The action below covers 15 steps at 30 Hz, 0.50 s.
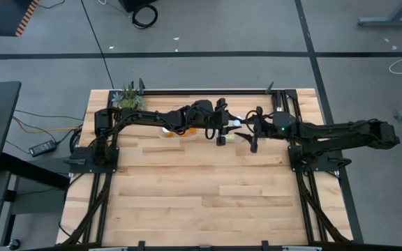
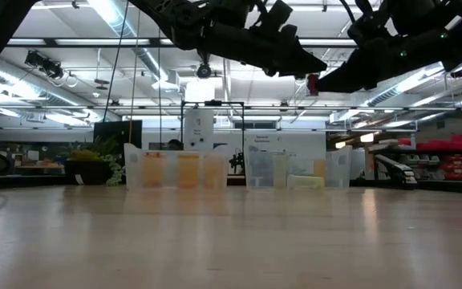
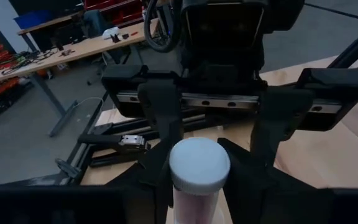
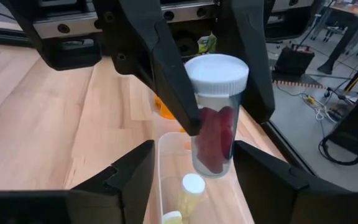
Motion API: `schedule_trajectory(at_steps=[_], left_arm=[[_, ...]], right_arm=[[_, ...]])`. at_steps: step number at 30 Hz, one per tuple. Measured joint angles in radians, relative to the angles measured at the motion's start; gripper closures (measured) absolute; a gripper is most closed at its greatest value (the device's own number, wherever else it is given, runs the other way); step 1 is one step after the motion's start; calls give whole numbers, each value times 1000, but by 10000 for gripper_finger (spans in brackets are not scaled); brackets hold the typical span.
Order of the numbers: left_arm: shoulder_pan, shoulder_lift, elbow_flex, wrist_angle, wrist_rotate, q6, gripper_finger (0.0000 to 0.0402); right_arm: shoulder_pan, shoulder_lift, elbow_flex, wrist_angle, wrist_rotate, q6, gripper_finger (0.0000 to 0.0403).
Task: Pick and place medicine bottles into bin by pill shape (circle, oval)
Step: Put the small blue pill bottle into the right transparent bin
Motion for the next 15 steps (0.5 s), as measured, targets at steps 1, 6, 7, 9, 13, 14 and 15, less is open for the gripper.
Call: schedule_trajectory(at_steps=[1,6,7,9,13,14,15], left_arm=[[0,0,0,0,0,0,276],[0,0,0,1,0,-1,263],[0,0,0,1,0,-1,264],[0,0,0,1,0,-2,269],[1,0,0,-1,16,-19,278],[1,0,0,-1,23,-19,278],[1,0,0,-1,25,-19,277]], right_arm=[[0,0,0,0,1,0,182],[0,0,0,12,2,0,207],[-1,0,0,17,2,-2,211],[-1,0,0,31,2,-6,219],[-1,0,0,49,-1,-15,234],[-1,0,0,49,-2,-15,237],[-1,0,0,48,-1,-16,239]])
